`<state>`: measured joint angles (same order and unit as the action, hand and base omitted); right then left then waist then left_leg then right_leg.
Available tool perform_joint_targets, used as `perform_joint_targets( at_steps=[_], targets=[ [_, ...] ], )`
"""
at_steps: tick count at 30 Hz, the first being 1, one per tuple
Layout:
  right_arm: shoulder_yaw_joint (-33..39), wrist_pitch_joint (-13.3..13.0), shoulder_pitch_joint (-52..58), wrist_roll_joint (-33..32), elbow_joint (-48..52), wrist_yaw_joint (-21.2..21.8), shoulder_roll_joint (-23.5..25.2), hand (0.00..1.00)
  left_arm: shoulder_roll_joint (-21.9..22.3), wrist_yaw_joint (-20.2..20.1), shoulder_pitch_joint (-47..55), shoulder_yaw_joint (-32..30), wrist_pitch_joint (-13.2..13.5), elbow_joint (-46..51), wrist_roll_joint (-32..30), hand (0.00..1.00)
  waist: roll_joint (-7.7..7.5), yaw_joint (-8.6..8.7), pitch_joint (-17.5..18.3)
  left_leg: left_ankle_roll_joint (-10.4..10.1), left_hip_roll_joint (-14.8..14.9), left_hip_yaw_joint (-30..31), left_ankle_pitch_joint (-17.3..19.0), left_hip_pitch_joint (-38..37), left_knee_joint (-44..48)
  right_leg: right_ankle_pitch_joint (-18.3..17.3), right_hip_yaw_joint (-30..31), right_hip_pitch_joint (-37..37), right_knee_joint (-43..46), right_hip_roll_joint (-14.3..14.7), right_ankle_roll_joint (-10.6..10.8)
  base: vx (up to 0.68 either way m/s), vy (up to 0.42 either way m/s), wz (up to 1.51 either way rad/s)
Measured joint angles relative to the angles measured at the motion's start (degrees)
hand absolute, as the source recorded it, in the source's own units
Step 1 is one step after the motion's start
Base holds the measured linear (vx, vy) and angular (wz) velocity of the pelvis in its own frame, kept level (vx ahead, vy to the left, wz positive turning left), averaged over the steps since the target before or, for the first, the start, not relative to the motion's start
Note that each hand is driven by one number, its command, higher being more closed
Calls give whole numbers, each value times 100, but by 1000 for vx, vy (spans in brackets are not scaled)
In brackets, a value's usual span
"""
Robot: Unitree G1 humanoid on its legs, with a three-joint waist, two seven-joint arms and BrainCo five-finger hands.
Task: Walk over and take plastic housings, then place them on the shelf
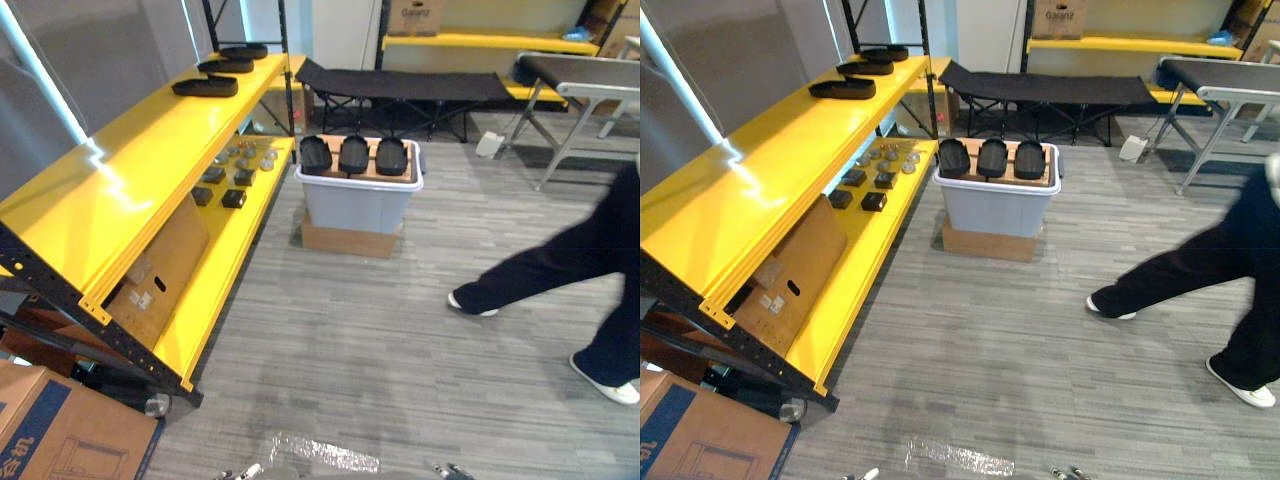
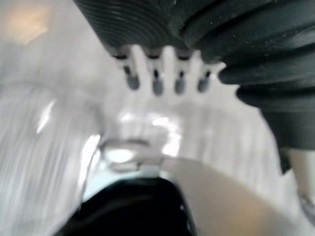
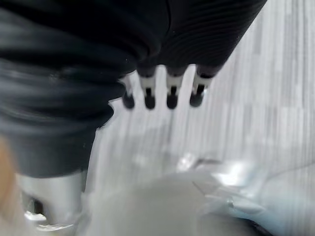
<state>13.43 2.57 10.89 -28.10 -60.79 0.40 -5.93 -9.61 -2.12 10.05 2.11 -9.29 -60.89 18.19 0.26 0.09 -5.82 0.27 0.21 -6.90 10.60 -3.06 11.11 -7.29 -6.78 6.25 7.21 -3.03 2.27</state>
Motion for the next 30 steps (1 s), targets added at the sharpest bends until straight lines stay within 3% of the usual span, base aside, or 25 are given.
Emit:
perform_joint_targets(
  at_steps=[1, 5, 9, 12, 26, 28, 30],
  targets=[
    [75, 1, -23, -93, -4, 2, 50, 0, -3, -35, -46, 3, -80, -3, 97, 0, -56, 28, 29, -68, 100, -344, -77, -1, -127, 82, -221, -12, -120, -85, 92, 0, 0, 0],
    [330, 6, -100, -104, -129, -25, 214, 0, 4, -44, -119, -92, -109, -110, 218, 0, 5, 38, -26, -77, 53, -487, -294, -191, -530, 398, -228, 155, -546, -96, 144, 78, 36, -15],
    [385, 13, -58, -257, -141, -52, 269, 0, -2, -78, -159, -93, -118, -118, 161, 0, -73, 50, -95, -132, 12, -580, -358, -577, -899, 410, -238, 406, -724, -88, 156, 103, 16, -9],
    [423, 14, -171, -256, -138, -53, 292, 0, -4, -90, -216, -93, -218, -172, 155, 0, -31, 61, -126, -183, 7, -629, -405, -689, -1052, 457, -260, 433, -782, -71, 233, 94, 6, -9],
    [512, -16, -321, -191, -137, -180, 356, 0, -25, -185, -303, -77, -222, -233, 118, 0, -70, 66, -343, -208, 8, -799, -419, -989, -1306, 449, -268, 563, -814, -41, 285, -11, -14, -6],
    [543, -54, -314, -68, -128, -218, 355, 0, -72, -277, -345, 59, -216, -277, 98, 0, -116, 76, -385, -163, -55, -777, -453, -925, -1354, 206, -357, 336, -463, -125, 217, -51, -20, 8],
    [687, -88, -288, -23, -87, -309, 367, 0, -130, -342, -429, 200, -230, -312, 118, 0, -165, 95, -425, -36, -164, -742, -324, -750, -1244, -265, -425, -163, 456, -368, 384, -36, 3, 25]
  ],
)
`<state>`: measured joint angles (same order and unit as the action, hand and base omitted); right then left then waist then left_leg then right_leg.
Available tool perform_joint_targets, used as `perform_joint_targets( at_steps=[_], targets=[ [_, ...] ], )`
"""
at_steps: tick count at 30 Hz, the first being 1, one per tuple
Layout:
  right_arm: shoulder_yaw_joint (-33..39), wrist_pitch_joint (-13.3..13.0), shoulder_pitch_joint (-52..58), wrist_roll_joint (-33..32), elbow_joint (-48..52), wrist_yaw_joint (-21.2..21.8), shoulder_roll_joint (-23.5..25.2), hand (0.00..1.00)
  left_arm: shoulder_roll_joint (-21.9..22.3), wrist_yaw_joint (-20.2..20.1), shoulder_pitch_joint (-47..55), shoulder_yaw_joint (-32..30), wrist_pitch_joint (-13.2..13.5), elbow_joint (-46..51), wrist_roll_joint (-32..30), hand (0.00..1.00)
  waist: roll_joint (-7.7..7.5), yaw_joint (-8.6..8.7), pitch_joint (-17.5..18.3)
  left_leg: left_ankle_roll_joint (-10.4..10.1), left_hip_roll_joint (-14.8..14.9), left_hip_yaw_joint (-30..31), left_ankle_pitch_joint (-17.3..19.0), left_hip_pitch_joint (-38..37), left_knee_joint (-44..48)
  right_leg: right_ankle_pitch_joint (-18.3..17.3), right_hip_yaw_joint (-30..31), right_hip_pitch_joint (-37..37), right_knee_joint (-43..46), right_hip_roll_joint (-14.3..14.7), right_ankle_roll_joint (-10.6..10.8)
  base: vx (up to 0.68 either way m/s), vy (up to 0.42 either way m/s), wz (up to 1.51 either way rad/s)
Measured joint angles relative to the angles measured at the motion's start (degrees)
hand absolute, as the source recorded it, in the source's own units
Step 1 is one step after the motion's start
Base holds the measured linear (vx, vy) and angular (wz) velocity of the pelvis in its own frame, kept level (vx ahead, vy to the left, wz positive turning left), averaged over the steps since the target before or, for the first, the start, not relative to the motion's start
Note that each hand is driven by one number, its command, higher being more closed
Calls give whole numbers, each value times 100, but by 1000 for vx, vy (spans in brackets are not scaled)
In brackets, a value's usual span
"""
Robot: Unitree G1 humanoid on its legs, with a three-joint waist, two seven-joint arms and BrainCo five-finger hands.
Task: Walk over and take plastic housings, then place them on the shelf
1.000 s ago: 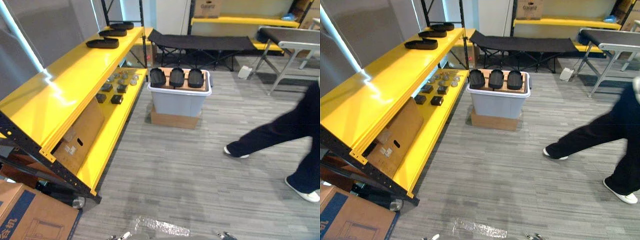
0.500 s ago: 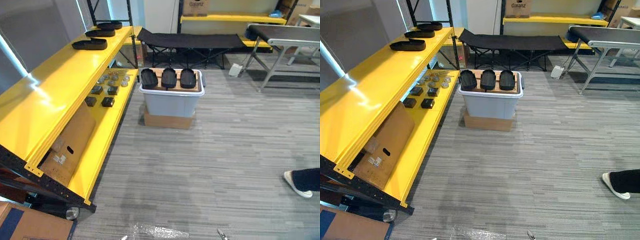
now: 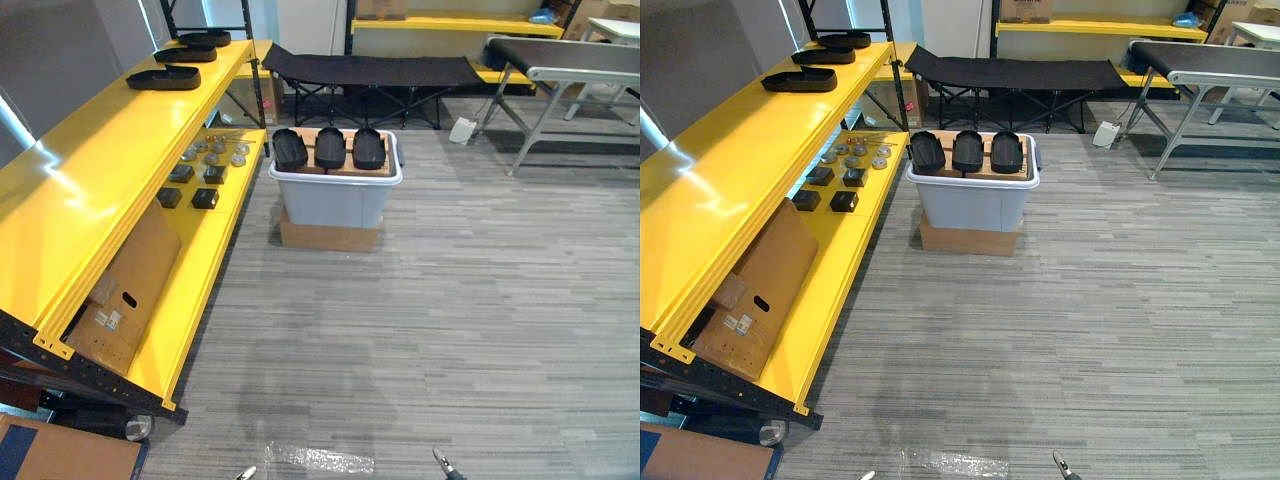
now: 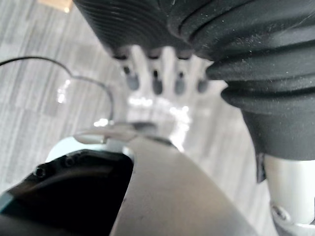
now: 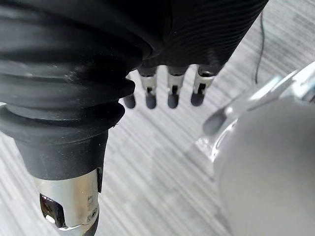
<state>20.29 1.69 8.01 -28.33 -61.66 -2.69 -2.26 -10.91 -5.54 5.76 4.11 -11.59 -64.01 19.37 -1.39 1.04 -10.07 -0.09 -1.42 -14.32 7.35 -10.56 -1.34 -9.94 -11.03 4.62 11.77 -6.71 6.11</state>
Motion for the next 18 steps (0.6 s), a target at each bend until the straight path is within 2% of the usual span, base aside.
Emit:
perform_joint_targets(
  at_steps=[1, 2, 3, 4, 5, 7, 8, 10, 12, 13, 14, 15, 16, 17, 18],
  targets=[
    [87, -30, 4, -1, -2, -33, -11, 0, 0, 16, -33, 2, 4, 10, 52, 0, 0, -29, -112, 94, -38, 1, 89, 90, 172, -145, -3, -374, 814, -177, 195, -18, 47, 5],
    [84, -47, -81, -1, 1, -43, -11, 0, -13, 38, -58, 70, -4, 30, 95, 0, 6, -22, -260, 170, -20, -22, 140, 66, 284, -102, -27, -827, 1794, -319, 337, -18, 62, -6],
    [68, -63, -101, -7, -1, -22, 11, 0, -33, 45, -69, 71, -9, 33, 119, 0, -7, -16, -319, 163, -8, -27, 161, 67, 378, -188, -68, -1042, 2113, -388, 289, -20, 62, -8],
    [66, -73, -101, 5, -1, 22, 13, 0, -55, 44, -88, 73, -15, 37, 131, 0, 49, -6, -365, 171, 5, -29, 208, 66, 462, -252, -129, -1160, 2198, -439, 185, 22, 75, -5],
    [42, -73, -117, 126, -1, 86, 30, 0, -115, 33, -151, 74, -30, 35, 158, 0, -40, -12, -472, 152, 71, -54, 335, 75, 610, -317, -154, -1341, 2019, -446, 66, 50, 63, -6],
    [45, -72, -89, 258, -3, 141, 71, 0, -182, 29, -217, 73, -75, 34, 154, 0, -123, 1, -524, 94, 158, -46, 392, 60, 636, -295, -154, -1513, 1631, -417, 59, 105, 13, -3],
    [49, -65, -39, 353, -7, 143, 90, 0, -192, 28, -283, 70, -106, 32, 155, 0, -118, 5, -557, 10, 274, -40, 466, 68, 717, -226, -158, -1685, 1322, -370, 115, 228, -56, -2],
    [79, -35, 87, 695, -34, 144, 106, 0, -174, 7, -336, 66, -106, 31, 159, 0, -53, 46, -597, -168, 487, -36, 594, 3, 806, 22, -124, -1838, 905, -251, 73, 316, -106, -2],
    [94, -15, 250, 1114, -46, 138, 118, 0, -182, -25, -364, 62, -109, 28, 134, 0, -34, 157, -610, -435, 662, 22, 773, -228, 812, 346, 58, -1864, 605, -139, 39, 373, -202, 18],
    [94, 39, 392, 1108, -53, 124, 144, 0, -179, -18, -416, 59, -109, 31, 44, 0, -31, 214, -608, -561, 757, 135, 973, -326, 895, 389, 154, -1859, 716, -120, -40, 405, -276, 39],
    [95, 113, 438, 1100, -68, 115, 145, 0, -164, -2, -441, 55, -107, 36, 38, 0, 5, 260, -616, -596, 850, 194, 1143, -331, 1016, 468, 116, -1874, 946, -104, -140, 488, -414, 64],
    [108, 232, 538, 1097, -116, 75, 71, 0, -19, 12, -382, 28, -109, 32, 48, 0, 224, 358, -481, -749, 1158, 316, 1349, -348, 1336, 366, -46, -1914, 1452, 64, -336, 434, -342, 50],
    [108, 242, 539, 1103, -187, 61, -30, 0, 39, -12, -354, -83, -101, 46, 51, 0, 355, 333, -416, -719, 1356, 282, 1348, -85, 1944, 119, -133, -1883, 1550, 182, -441, 463, -347, 40],
    [97, 242, 516, 1104, -205, 50, -102, 0, 66, -48, -354, -159, -104, 90, 53, 0, 435, 329, -410, -597, 1549, 284, 1263, 330, 2730, 42, -193, -1837, 1528, 235, -496, 396, -283, 14],
    [82, 220, 458, 1107, -200, 38, -208, 0, 133, -18, -379, -288, -83, 189, 66, 0, 548, 316, -494, -220, 1903, 284, 975, 1138, 4374, -16, -274, -1575, 1302, 404, -575, 502, -364, 14]
  ],
)
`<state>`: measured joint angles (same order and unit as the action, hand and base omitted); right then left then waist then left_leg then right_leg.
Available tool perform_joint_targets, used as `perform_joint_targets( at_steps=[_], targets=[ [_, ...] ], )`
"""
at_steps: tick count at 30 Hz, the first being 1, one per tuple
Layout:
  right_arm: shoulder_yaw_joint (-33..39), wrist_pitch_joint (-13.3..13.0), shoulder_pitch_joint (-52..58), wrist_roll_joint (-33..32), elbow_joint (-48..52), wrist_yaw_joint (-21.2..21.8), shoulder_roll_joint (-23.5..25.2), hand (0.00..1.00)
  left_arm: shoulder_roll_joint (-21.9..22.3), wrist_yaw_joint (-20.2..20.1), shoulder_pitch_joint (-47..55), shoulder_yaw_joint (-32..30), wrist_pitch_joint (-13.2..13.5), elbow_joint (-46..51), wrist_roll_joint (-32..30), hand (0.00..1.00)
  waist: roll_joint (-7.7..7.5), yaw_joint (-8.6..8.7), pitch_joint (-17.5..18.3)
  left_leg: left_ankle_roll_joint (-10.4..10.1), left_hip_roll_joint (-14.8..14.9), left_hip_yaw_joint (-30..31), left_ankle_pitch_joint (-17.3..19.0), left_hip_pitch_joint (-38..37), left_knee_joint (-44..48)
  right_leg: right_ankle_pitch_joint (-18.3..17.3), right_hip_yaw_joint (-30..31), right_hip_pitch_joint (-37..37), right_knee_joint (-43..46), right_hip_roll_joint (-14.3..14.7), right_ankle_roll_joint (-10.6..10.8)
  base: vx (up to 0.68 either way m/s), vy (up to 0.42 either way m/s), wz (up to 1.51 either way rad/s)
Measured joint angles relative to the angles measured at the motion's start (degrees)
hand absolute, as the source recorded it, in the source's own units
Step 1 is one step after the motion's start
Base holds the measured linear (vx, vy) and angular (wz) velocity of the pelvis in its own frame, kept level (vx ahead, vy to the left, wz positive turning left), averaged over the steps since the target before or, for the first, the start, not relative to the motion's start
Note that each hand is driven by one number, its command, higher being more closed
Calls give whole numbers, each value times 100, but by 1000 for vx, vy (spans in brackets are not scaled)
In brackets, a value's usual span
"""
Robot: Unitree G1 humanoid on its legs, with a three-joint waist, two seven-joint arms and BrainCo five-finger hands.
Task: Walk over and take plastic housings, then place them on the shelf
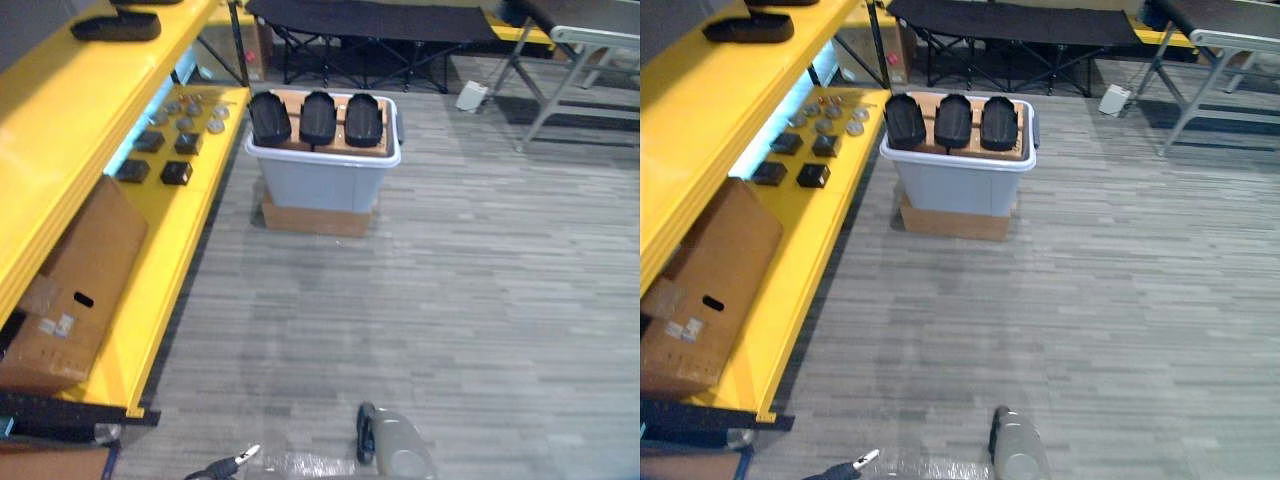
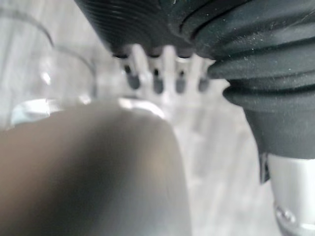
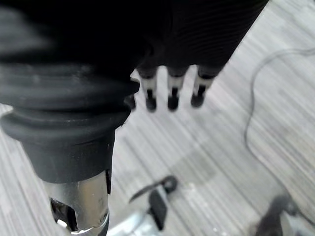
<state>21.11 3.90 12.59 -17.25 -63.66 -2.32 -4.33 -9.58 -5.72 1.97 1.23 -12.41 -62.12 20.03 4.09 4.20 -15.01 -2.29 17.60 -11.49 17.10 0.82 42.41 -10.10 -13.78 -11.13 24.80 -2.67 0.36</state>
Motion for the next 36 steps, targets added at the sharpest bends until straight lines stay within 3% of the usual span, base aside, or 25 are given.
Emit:
perform_joint_targets(
  at_steps=[1, 2, 3, 6, 8, 9, 10, 11, 12, 14, 15, 16, 17, 19, 22, 23, 24, 25, 26, 27, 29, 31, 33, 36],
  targets=[
    [15, -33, -93, 7, -11, -35, -128, 0, 80, 25, 3, -113, -17, 25, 33, 0, 124, -43, -107, -43, 197, 21, 54, 482, 1069, 10, -45, 469, -265, 145, -141, 516, -344, 11],
    [15, -79, -149, 5, -37, -36, -174, 0, 89, 25, 44, -167, -32, 24, 46, 0, 122, -52, -131, -70, 162, 29, 85, 621, 1279, -9, -65, 723, -387, 162, -178, 677, -318, -3],
    [21, -211, -233, -2, -47, -35, -222, 0, 119, 38, 96, -250, -31, 22, 54, 0, 87, -92, -152, -79, -57, -25, 108, 793, 1242, -19, -64, 1250, -693, 186, -192, 561, -223, -12],
    [243, -586, -556, -11, 92, -27, -259, 0, 163, -28, 165, -371, 96, 91, 16, 0, 29, -326, -162, -244, -889, -166, -25, 1292, -536, -38, 53, 2065, -1424, 171, -135, 517, -121, -28],
    [252, -679, -734, -50, 204, -25, -258, 0, 223, -68, 290, -580, 248, 96, 11, 0, -39, -398, -206, -344, -1296, 1, -498, 1551, -1896, -130, 172, 2349, -1620, 147, -12, 524, 13, -40],
    [270, -755, -785, -238, 237, -24, -266, 0, 248, -61, 409, -667, 264, 94, -33, 0, -64, -503, -227, -393, -1419, 229, -942, 1548, -2743, -242, 324, 2574, -1780, 169, 25, 362, 77, -61],
    [244, -771, -790, -313, 274, -21, -269, 0, 271, -57, 523, -694, 277, 77, -37, 0, -101, -594, -232, -373, -1427, 303, -1428, 1498, -2745, -358, 492, 2762, -1832, 176, 51, 565, 207, -79],
    [180, -761, -815, -454, 308, -21, -175, 0, 244, -69, 647, -741, 292, 75, -158, 0, -246, -662, -226, -151, -1546, 289, -1585, 1544, -2430, -581, 659, 2844, -1718, 61, 20, 586, 220, -64],
    [125, -745, -891, -519, 310, -18, -87, 0, 158, -58, 646, -742, 320, 50, -402, 0, -424, -648, -267, 164, -1658, 292, -1379, 1560, -2125, -821, 749, 2727, -1242, -74, -11, 501, 191, -37],
    [74, -714, -891, -701, 289, 14, -25, 0, 123, -55, 603, -760, 346, 14, -702, 0, -529, -642, -309, 403, -1725, 254, -1233, 1506, -2022, -860, 742, 2149, 36, -261, 43, 380, 130, -10],
    [55, -645, -897, -856, 253, 72, 68, 0, 49, -49, 607, -758, 375, 12, -793, 0, -713, -659, -345, 524, -1858, 161, -1081, 1293, -2119, -612, 689, 1494, 1528, -567, 569, 457, 170, -9],
    [55, -626, -896, -902, 218, 113, 117, 0, 31, -35, 604, -741, 377, 14, -821, 0, -792, -645, -365, 546, -1929, 143, -999, 1166, -2136, -619, 680, 1219, 2133, -712, 682, 462, 139, -3],
    [56, -617, -842, -896, 148, 148, 174, 0, -43, 57, 550, -640, 402, 18, -753, 0, -867, -609, -397, 595, -2021, 149, -864, 883, -2144, -846, 632, 909, 2703, -873, 622, 471, 106, 9],
    [14, -616, -750, -895, 101, 173, 209, 0, -111, 87, 428, -491, 512, 84, -558, 0, -827, -584, -412, 614, -2022, 160, -654, 409, -2174, -1040, 437, 687, 2485, -893, 568, 463, 69, 11],
    [-41, -616, -731, -880, 72, 245, 227, 0, -66, 232, 23, -434, 727, 370, -136, 0, -600, -465, -407, 544, -1864, 418, -438, 25, -2312, -1041, 324, 206, 1011, -703, 597, 420, -1, 33],
    [-41, -581, -715, -865, 71, 226, 228, 0, -34, 285, -95, -427, 794, 424, 53, 0, -529, -416, -377, 479, -1774, 534, -381, -29, -2346, -890, 469, 57, 492, -627, 658, 335, -75, 52],
    [-30, -498, -667, -826, 79, 208, 224, 0, 38, 339, -243, -425, 922, 484, 312, 0, -476, -342, -349, 341, -1652, 733, -277, -175, -2390, -438, 821, 3, -421, -543, 671, 340, -108, 58],
    [-32, -474, -625, -764, 75, 193, 225, 0, 61, 352, -263, -421, 953, 487, 410, 0, -448, -324, -335, 282, -1617, 807, -208, -208, -2370, -232, 934, 11, -731, -520, 673, 408, -208, 67],
    [-32, -404, -506, -664, 76, 120, 248, 0, 115, 431, -261, -420, 984, 506, 489, 0, -489, -325, -256, 156, -1556, 950, 4, -247, -2227, 126, 1093, 40, -1076, -553, 687, 367, -290, 53],
    [-34, -335, -396, -660, 58, 74, 283, 0, 141, 558, -201, -420, 985, 518, 548, 0, -553, -350, -166, 9, -1473, 1066, 263, -290, -2011, 468, 1076, 79, -1114, -554, 706, 379, -340, 53],
    [-26, -254, -328, -666, 64, -8, 271, 0, 204, 800, -63, -444, 984, 511, 982, 0, -494, -313, -50, -199, -1235, 1172, 488, -294, -1803, 932, 923, 62, -762, -422, 578, 378, -367, 51],
    [79, -237, -265, -662, 162, -45, 190, 0, 476, 929, 99, -530, 1014, 543, 1087, 0, -230, -318, 61, -493, -832, 1203, 363, 62, -960, 500, 504, 125, -397, -208, 287, 459, -428, 66],
    [242, -278, -257, -667, 185, -38, 85, 0, 602, 1019, 150, -732, 1021, 505, 1076, 0, -95, -343, -25, -523, -537, 984, 64, 492, -39, 399, 226, 525, -537, -176, 153, 292, -271, 60],
    [403, -579, -291, -678, 214, -22, -31, 0, 598, 968, 206, -723, 1028, 475, 782, 0, -46, -339, -33, -543, -570, 280, 59, 518, -1044, 406, -4, 1193, -1061, -390, 160, 237, -151, 50]
  ],
)
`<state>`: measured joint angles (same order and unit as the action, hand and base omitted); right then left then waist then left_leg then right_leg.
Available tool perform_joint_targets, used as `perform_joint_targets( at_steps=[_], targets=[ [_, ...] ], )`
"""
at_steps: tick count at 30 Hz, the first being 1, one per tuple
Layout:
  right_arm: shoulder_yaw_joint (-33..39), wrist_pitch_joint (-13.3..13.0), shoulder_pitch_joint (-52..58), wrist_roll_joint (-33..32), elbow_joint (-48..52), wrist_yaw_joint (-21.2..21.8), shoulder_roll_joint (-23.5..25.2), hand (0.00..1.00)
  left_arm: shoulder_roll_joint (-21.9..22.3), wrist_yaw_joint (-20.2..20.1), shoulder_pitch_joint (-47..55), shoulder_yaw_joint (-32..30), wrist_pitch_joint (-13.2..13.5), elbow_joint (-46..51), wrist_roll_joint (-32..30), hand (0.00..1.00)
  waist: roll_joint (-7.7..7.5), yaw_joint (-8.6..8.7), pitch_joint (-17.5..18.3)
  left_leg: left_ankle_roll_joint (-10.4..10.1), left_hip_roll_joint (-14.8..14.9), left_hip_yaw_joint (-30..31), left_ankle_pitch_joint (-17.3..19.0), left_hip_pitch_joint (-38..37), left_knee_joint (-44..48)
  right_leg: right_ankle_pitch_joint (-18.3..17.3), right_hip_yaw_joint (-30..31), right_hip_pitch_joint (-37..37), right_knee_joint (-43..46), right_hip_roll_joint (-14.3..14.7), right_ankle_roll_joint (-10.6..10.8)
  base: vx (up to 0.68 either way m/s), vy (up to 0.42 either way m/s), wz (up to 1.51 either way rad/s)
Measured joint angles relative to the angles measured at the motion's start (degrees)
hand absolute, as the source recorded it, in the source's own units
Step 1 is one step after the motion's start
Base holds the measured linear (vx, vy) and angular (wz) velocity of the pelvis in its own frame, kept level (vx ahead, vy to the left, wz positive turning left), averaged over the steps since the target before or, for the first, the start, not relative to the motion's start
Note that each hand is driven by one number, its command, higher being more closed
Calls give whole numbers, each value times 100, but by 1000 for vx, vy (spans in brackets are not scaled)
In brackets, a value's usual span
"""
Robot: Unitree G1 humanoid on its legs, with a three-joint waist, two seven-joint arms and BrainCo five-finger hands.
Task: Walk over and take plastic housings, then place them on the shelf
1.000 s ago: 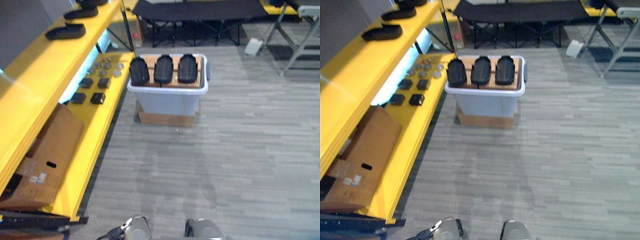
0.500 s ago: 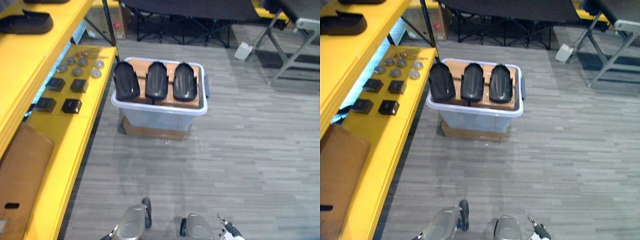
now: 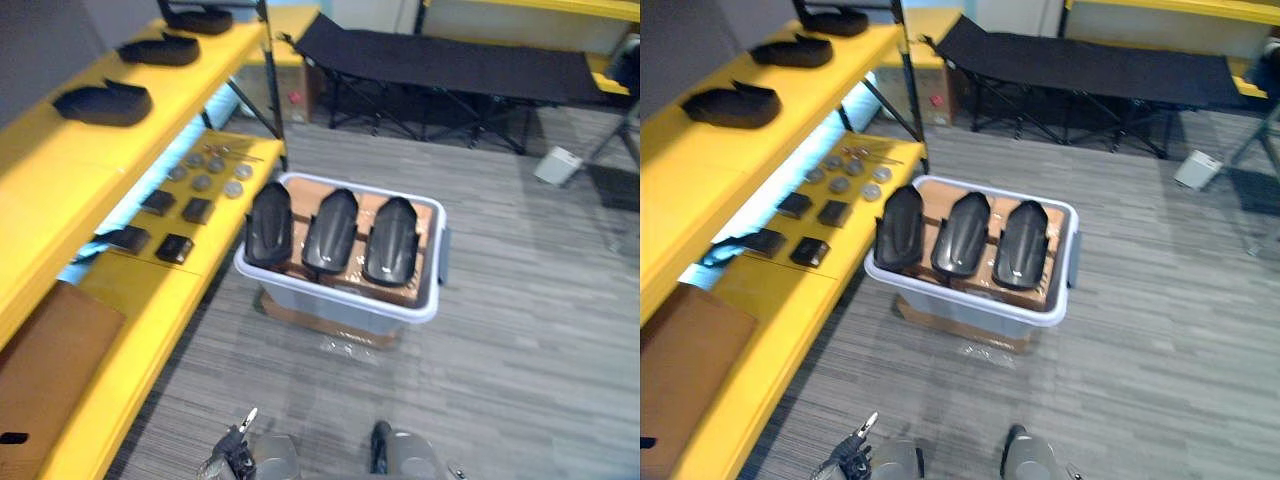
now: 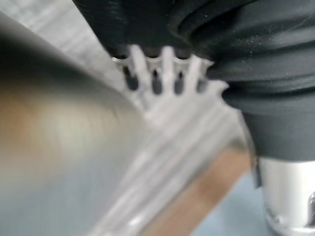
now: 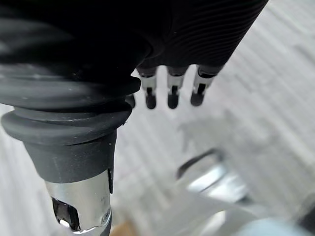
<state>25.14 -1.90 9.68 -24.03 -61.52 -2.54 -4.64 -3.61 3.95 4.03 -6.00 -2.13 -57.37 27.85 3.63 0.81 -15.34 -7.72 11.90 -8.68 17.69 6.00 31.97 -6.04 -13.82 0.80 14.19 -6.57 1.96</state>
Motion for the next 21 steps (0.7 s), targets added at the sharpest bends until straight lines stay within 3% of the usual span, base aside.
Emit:
perform_joint_targets(
  at_steps=[1, 3, 4, 5, 8, 10, 12, 14, 17, 19, 21],
  targets=[
    [29, -125, -19, -12, 29, 10, -5, 0, 0, -22, -2, -10, 18, -1, -87, 0, -1, 2, 0, -31, -69, -12, -44, 11, -387, -12, -20, 57, -57, -52, 24, 113, -27, 19],
    [18, -618, -71, -110, 227, 16, -48, 0, -43, -73, 14, -16, 82, -4, -446, 0, 21, -4, -8, 19, -169, 33, -623, 3, -1499, -216, 46, 91, -30, -147, 155, 131, 60, -10],
    [-56, -727, -88, -110, 299, 0, -91, 0, -64, -72, 41, -35, 81, -5, -535, 0, 24, -11, -10, 19, -151, 15, -766, -12, -1481, -280, 130, 67, 24, -146, 231, 148, 174, -60],
    [-279, -1029, -111, -103, 628, -84, -89, 0, -142, -54, 63, -55, 70, -24, -801, 0, 5, -16, -24, 159, -159, -35, -959, 0, -1326, -338, 354, 22, 73, -128, 353, 151, 222, -68],
    [-638, -1415, -132, 92, 1626, -463, 44, 0, -361, -18, 29, 70, 85, 25, -1098, 0, -203, 6, -62, 246, -274, -300, -678, 99, -1119, -311, 626, -148, 38, -293, 502, 140, 207, -43],
    [-614, -1724, -96, 477, 2823, -1050, 74, 0, -497, 26, -26, 254, 135, 279, -1041, 0, -357, 9, -100, 389, -375, -381, -506, 344, -870, -194, 648, -272, -79, -397, 666, 158, 184, -13],
    [-318, -1970, -178, 670, 3766, -1554, 59, 0, -476, 15, -15, 352, 263, 630, -971, 0, -417, -1, -140, 506, -471, -392, -395, 448, -679, -136, 652, -259, -126, -494, 745, 174, 136, 1],
    [-59, -2083, -431, 684, 4242, -1725, -5, 0, -486, -5, 1, 483, 335, 940, -970, 0, -429, -7, -168, 568, -493, -368, -361, 595, -445, -125, 636, -253, -133, -538, 763, 196, 147, 6],
    [284, -2209, -1183, 680, 4550, -2107, -432, 0, -496, -83, -67, 710, 514, 1350, -992, 0, -458, -44, -486, 636, -487, -263, -320, 647, -121, -122, 601, -99, -126, -545, 763, 103, 80, 14],
    [338, -2124, -1834, 523, 4478, -2352, -993, 0, -492, -140, -221, 939, 572, 1412, -1044, 0, -418, -111, -710, 636, -489, -77, -319, 897, 18, -105, 565, -207, -127, -515, 778, 22, 39, 16],
    [316, -1845, -2431, 438, 4149, -2463, -1426, 0, -483, -181, -339, 1105, 572, 1407, -1087, 0, -382, -150, -880, 636, -481, 58, -319, 1129, 54, -55, 460, -359, -142, -470, 806, -29, 25, 20]
  ],
)
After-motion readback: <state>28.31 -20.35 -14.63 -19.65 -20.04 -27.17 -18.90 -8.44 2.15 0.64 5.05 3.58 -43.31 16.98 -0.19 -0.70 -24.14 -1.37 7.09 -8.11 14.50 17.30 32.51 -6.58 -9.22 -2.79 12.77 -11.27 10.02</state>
